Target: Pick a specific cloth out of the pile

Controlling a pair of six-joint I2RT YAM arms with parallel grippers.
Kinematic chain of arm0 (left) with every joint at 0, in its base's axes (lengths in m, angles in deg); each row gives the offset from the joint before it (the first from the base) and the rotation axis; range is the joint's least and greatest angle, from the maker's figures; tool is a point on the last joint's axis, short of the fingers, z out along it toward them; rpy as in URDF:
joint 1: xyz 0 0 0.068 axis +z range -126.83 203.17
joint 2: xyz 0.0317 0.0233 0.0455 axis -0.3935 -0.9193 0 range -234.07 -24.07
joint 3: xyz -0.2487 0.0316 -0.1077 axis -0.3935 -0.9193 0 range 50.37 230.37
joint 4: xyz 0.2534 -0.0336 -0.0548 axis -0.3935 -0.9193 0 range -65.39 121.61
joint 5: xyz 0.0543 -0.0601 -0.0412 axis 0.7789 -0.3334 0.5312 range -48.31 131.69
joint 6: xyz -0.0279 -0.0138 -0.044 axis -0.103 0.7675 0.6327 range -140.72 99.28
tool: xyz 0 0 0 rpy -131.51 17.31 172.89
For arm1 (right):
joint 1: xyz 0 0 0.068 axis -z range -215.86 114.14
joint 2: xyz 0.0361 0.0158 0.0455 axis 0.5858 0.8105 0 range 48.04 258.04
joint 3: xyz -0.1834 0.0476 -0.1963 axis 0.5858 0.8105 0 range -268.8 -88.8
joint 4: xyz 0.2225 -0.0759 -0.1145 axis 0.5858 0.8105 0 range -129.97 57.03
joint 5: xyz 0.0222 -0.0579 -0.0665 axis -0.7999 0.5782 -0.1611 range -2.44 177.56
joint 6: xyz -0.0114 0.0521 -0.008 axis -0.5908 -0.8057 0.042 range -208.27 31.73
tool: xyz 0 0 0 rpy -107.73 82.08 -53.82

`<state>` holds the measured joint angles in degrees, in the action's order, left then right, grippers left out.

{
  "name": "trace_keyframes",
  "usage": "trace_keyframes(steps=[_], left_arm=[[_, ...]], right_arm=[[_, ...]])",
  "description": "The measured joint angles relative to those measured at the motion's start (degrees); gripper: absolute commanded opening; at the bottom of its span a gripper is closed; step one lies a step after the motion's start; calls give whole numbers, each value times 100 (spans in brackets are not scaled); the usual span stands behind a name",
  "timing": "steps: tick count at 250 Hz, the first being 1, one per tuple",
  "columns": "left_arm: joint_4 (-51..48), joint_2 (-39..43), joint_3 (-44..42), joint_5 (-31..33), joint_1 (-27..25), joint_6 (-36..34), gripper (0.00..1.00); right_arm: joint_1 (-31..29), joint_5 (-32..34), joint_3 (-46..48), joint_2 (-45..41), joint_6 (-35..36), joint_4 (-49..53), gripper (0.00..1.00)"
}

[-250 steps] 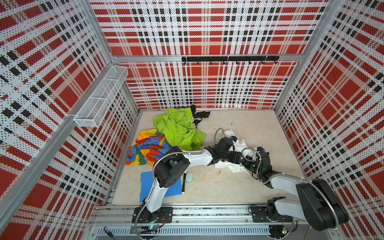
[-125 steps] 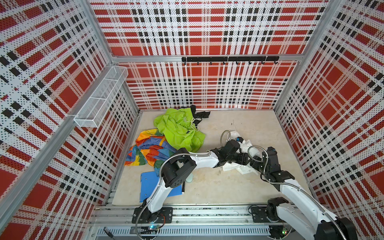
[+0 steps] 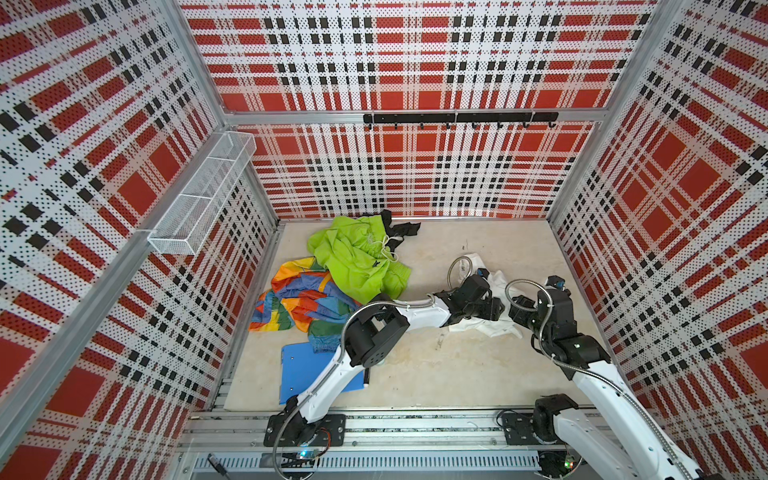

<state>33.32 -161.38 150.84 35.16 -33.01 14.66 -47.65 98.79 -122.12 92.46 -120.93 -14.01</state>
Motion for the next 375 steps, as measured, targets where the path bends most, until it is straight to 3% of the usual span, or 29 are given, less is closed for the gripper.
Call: trace_keyframes(steps=[52,153,221,246,283,319,375], left_arm=[[-433,-481,962,197,146,-87,75],[-841,-72,907,-72,487,-586,81],[-1266,1753,-50,699,472,-1421,90],[-1222,2522,-640,898,505,-1646,100],[-1161,3705,-1707,1198,667,-1849,99],[-1134,4839,-2811,1447,1180,-1926,99],[-1036,6647,-4470,1670,2514,-1912,99]], right_arm=[[0,-140,0,-105,98,-4,64],[0,-374,-269,-352,385,-76,75],[0,-520,-507,-343,748,-208,88],[0,-754,-553,-291,922,-358,91],[0,-1054,-702,-70,1213,-527,94],[0,-1152,-850,136,1386,-669,98],[0,-1204,-898,343,1440,-970,100]])
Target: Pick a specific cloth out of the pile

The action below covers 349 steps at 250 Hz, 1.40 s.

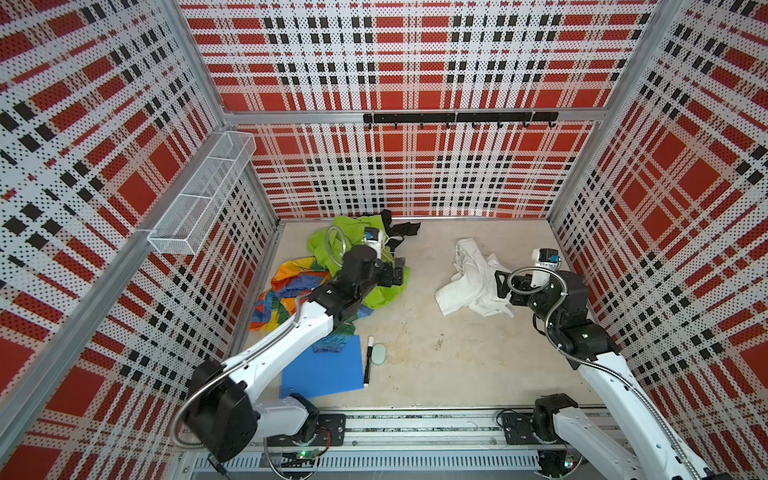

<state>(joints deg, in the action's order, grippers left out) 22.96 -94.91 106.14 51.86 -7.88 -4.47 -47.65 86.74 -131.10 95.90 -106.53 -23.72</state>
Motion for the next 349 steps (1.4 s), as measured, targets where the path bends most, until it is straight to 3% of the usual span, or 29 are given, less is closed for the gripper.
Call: trace_keyframes(steps=[46,108,163,244,349], left_arm=[[339,765,-1032,46,1196,2,99],[1001,1117,-2275,37,2538,-2,99],[2326,957,-3136,326,2627,-387,99],[4647,-380,-3709,435,2699,-1123,99],[7333,-1751,-4109,-345,3034,-1464,99]], right_arm=[[0,-42,382,24,120,-796,100],[-2,387,1287,-50,555,-1698,100],[0,1119,1458,22,876,-2096,100],[505,1419,2166,356,1233,-2935,100],[931,1443,2702,1318,1390,-4673,100]])
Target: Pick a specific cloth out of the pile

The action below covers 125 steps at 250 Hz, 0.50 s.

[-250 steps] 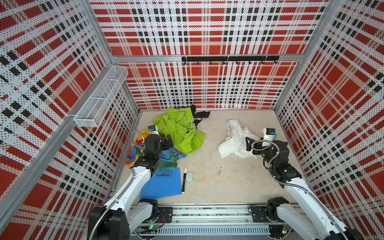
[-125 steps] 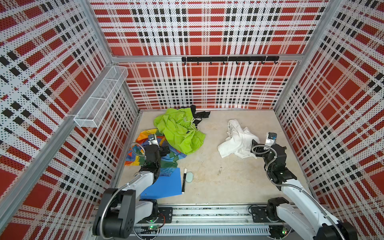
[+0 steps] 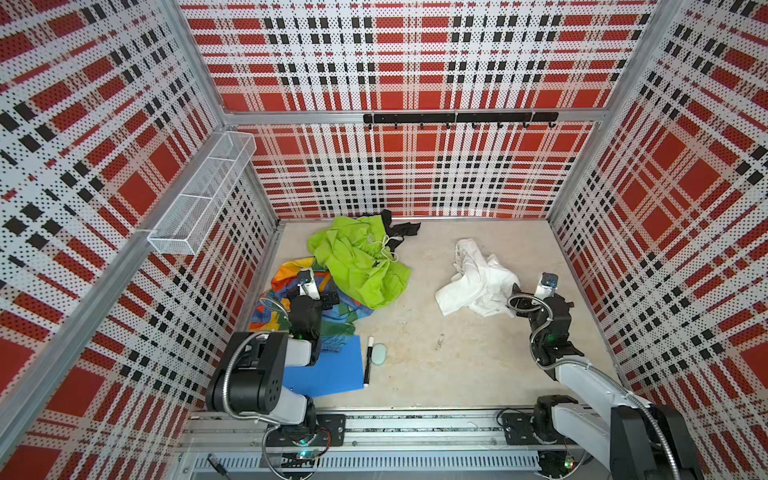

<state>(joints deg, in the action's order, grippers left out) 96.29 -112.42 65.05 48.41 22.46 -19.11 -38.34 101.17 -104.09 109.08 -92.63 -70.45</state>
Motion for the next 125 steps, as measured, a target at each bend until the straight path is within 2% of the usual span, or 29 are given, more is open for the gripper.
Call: trace_keyframes(steps=[29,125], left_arm=[[116,-175,-118,-116,2,-50,99],[33,-181,238,-289,11,-63,99]], right_arm=[[22,-2,4,358,57,-507,100],[94,7,170,1617,262,-2173,100]])
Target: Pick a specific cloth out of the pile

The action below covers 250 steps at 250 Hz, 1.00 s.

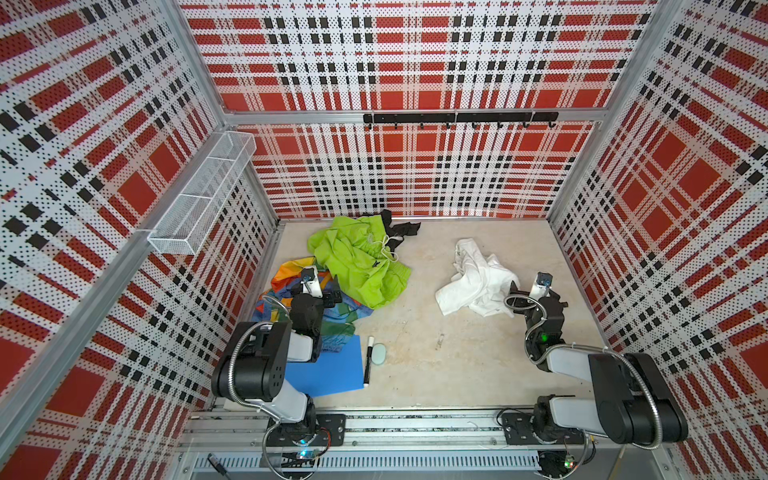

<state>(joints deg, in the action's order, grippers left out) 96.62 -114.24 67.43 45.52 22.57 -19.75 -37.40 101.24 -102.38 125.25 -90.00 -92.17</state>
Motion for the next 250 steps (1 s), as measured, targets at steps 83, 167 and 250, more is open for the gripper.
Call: trace_keyframes(steps=[83,167,250], left_arm=[[-11,0,0,-22,4,2,99],[-13,0,0,-22,4,0,99],[-15,0,0,-22,4,0,99]], right_arm=[[111,-308,4,1139,98,-1228,100],[127,-656,-133,1174,223,-1274,100],[127,-699,-142,1176,238,-1274,100]])
